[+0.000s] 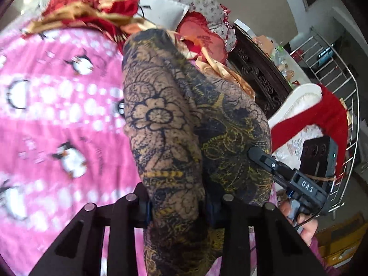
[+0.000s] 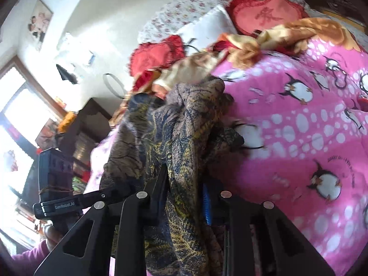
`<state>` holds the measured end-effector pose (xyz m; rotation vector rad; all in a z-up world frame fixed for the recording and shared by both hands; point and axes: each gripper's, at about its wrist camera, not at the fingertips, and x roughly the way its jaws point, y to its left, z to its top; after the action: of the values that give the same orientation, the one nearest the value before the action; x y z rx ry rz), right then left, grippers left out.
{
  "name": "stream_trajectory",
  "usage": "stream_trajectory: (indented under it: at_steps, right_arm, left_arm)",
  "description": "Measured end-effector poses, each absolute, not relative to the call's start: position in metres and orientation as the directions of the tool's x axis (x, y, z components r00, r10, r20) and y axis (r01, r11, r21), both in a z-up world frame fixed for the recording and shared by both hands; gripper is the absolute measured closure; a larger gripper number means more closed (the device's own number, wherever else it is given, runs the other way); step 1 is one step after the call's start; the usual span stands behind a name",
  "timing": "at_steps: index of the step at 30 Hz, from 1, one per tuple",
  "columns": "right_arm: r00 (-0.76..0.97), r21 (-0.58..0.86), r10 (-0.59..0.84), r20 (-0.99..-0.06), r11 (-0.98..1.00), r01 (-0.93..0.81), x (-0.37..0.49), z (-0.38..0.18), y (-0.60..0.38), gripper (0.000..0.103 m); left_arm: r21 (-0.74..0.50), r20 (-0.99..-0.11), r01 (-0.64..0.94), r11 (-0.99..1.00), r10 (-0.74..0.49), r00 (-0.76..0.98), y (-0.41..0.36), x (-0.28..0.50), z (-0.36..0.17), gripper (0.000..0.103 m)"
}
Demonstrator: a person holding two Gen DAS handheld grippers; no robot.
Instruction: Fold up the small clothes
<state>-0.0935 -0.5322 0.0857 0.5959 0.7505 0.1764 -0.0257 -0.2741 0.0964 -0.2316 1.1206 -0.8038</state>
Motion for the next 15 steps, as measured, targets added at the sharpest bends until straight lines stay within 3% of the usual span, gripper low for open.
stream_trajectory:
  at_steps: [8,12,14,15]
  right_arm:
    - [0.664,0.628,0.466,-0.585,0.778,0.008,-0.134,0.084,-0.462,0.082]
    - [0.559,0.614,0.482,-0.675,0.787,0.064,-0.146,0.044,-0.428,0.077]
    - [0.522,0.591,0.457,-0.720,0.798,0.118,-0.152,0.026,-0.423,0.075]
    - [0.530,0.587,0.447,-0.721,0.800,0.123,-0.157,0.026,-0.426,0.073]
  left_arm:
    - [-0.479,-0.774,0.437,0.761,-0.601,0.198,-0.199,-0.083,0.100,0.068]
    - [-0.423,-0.845,0.388,0.819,-0.511,0.156,-0.182,-0.100,0.062,0.066]
    - [-0.393,-0.859,0.353,0.849,-0.476,0.188,-0.174,-0.106,0.050,0.050]
    - [-0.391,-0.856,0.349,0.851,-0.476,0.202,-0.171,-0.108,0.052,0.048]
